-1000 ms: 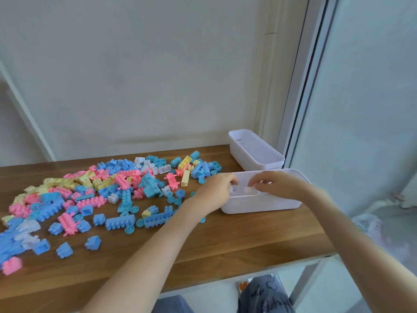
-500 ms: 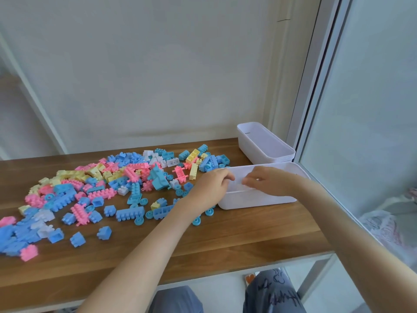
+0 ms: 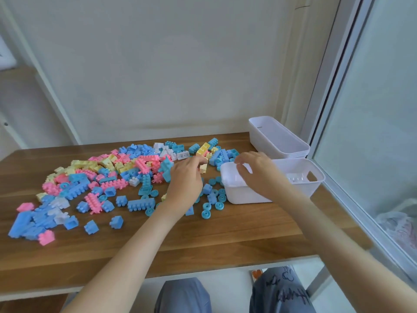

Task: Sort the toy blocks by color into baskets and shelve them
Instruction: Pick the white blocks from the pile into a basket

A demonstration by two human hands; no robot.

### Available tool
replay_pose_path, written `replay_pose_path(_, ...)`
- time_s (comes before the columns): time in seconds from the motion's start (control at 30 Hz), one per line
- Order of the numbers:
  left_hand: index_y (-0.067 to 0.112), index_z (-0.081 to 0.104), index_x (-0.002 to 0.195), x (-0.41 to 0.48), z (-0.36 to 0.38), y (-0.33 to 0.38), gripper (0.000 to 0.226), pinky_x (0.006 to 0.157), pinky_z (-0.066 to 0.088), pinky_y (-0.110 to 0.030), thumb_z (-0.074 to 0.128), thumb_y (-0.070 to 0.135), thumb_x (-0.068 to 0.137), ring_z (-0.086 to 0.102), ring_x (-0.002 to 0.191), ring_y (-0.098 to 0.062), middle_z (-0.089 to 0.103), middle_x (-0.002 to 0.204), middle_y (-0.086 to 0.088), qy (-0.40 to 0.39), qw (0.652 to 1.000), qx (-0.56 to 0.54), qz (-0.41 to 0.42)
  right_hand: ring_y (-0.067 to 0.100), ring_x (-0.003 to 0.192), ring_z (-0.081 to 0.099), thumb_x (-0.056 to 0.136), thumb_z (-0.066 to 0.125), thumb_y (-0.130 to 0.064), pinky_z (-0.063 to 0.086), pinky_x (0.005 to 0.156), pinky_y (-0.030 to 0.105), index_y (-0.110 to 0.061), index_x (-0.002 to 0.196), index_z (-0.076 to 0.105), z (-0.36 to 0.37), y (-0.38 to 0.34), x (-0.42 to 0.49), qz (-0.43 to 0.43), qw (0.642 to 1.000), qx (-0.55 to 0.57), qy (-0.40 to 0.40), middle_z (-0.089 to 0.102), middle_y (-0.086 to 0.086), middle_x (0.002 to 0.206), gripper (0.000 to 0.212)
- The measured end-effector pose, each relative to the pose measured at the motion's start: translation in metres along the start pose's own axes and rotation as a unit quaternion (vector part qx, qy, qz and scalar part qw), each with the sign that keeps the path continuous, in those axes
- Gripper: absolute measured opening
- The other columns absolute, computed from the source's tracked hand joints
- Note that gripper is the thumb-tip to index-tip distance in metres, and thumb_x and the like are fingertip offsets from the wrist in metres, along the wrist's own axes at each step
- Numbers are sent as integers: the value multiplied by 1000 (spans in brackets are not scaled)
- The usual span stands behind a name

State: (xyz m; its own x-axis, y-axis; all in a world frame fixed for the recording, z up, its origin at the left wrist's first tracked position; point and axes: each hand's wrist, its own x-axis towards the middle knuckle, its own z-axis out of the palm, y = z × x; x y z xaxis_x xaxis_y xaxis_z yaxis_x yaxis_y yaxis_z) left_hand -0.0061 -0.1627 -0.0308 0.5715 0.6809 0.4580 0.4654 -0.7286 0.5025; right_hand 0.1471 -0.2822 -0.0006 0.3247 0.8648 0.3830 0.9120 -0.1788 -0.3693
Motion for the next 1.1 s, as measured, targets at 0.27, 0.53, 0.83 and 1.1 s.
replay_pose_path(0.27, 9, 52, 126, -32, -46, -67, 32, 101, 42, -43, 48, 5, 95, 54, 115, -20, 62, 120, -4, 59, 992, 35, -103, 22, 117, 52, 97, 46, -18, 42, 95, 30, -14, 132, 50, 69, -71, 36, -79, 987, 95, -102, 54, 6, 131, 36)
replay_pose_path(0.53, 17, 39, 140, -63, -95, -114, 48, 109, 28, -42, 43, 1, 95, 42, 124, -22, 57, 125, -2, 131, 959, 88, -236, 30, 123, 42, 97, 38, -18, 40, 102, 42, -8, 131, 45, 120, -79, 76, -18, 972, -55, -227, 49, 12, 132, 36)
replay_pose_path(0.83, 16, 41, 141, -105, -137, -159, 50, 102, 29, -47, 47, 6, 92, 39, 123, -36, 52, 128, -19, 183, 905, 185, -337, 22, 103, 55, 93, 47, -16, 51, 85, 34, -11, 119, 55, 128, -88, 81, 28, 990, 1, -140, 53, 7, 120, 27)
replay_pose_path(1.1, 21, 50, 132, -107, -125, -168, 35, 100, 29, -41, 43, 25, 98, 45, 119, -25, 49, 127, -8, 112, 906, 229, -338, 24, 113, 46, 92, 44, -4, 45, 90, 31, -7, 119, 55, 132, -129, 73, -100, 989, 89, -61, 48, 10, 121, 30)
